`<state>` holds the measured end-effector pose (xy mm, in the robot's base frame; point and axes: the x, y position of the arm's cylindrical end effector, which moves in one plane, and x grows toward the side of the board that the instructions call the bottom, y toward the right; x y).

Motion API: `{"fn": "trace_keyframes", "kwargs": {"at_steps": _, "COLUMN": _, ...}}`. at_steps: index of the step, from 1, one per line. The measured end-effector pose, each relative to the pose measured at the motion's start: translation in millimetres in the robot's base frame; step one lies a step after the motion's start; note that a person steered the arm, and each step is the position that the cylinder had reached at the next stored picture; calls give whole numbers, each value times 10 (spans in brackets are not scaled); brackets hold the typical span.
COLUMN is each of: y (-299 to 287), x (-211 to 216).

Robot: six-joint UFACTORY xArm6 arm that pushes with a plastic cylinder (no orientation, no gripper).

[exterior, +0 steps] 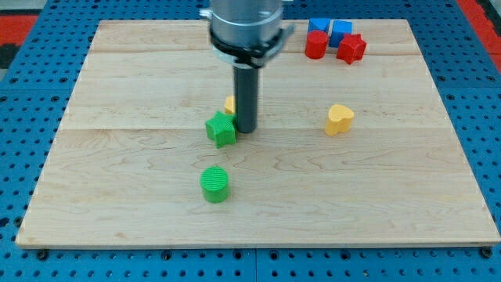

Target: Push the green circle towards bottom middle

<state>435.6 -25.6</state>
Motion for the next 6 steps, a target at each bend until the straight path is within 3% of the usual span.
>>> {"fn": "trace_keyframes", "kwargs": {"at_steps": 3, "y": -976, "x": -293}}
{"fn": "trace_keyframes", "kwargs": {"at_steps": 4, "y": -989, "x": -22}}
{"fn": "trace_keyframes", "kwargs": {"at_steps": 6, "y": -438, "x": 549}}
